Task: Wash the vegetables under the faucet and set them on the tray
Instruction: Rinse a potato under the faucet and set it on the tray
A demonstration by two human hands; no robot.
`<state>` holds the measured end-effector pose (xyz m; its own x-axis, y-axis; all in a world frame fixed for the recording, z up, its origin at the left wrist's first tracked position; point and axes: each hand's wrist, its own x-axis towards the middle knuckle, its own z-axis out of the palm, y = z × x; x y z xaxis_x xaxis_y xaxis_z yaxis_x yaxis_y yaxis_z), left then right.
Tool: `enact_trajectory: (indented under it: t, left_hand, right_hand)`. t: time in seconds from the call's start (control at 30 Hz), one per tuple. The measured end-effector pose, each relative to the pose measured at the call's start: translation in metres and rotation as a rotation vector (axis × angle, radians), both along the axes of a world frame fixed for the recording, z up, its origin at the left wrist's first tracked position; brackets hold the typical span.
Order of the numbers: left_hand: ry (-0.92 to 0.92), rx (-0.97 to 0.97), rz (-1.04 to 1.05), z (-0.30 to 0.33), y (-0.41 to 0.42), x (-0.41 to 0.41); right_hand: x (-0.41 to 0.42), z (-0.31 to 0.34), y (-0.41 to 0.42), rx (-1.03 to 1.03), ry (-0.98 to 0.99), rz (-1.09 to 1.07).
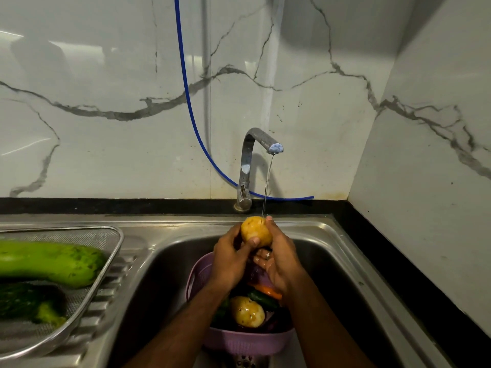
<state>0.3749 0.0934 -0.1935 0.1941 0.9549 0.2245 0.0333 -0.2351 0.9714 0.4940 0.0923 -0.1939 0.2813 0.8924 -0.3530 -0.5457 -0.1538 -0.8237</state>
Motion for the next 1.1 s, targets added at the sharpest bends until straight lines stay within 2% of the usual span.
enact_trajectory:
  t: [0.13, 0.27, 0.47, 0.53, 0.63, 0.77, 0.8, 0.93, 1.0, 1.1]
  left_hand:
    - [0.013, 0.015, 0.017, 0.0, 0.0, -0.003]
    - [0.067, 0.139, 0.03, -0.004, 0.001, -0.002]
    - [0.115, 0.186, 0.069, -0.007, 0.004, 0.001]
    - [0.13, 0.195, 0.089, -0.007, 0.004, 0.001]
    - [0.129, 0.2, 0.127, -0.007, 0.003, 0.001]
    - [0.141, 0.187, 0.142, -0.007, 0.003, 0.002]
    - [0.135, 0.183, 0.145, -0.007, 0.004, 0.001]
    - [0.039, 0.052, 0.161, -0.003, 0.007, -0.002]
    - [0.061, 0.037, 0.158, -0.003, 0.008, -0.003]
    - [0.111, 0.079, 0.145, -0.004, 0.005, -0.002]
  right_hand:
    - [0.0, -0.003, 0.0, -0.029, 0.112, 0.051]
    - [-0.003, -0.006, 0.0, -0.091, 0.19, 0.083]
    - [-0.009, -0.002, -0.001, -0.01, 0.154, 0.039]
    - [-0.011, -0.003, -0.002, 0.034, 0.038, 0.049]
    - [-0.015, -0.003, -0.007, 0.057, -0.293, 0.091]
    - [-0.017, 0.001, -0.005, 0.044, -0.511, 0.021]
    - [-0.018, 0.002, -0.006, 0.048, -0.488, 0.032]
    - [-0.011, 0.009, -0.016, 0.049, -0.152, 0.122]
    - [-0.008, 0.011, -0.017, 0.045, -0.169, 0.112]
    - [-0.013, 0.011, -0.017, 0.038, -0.304, 0.104]
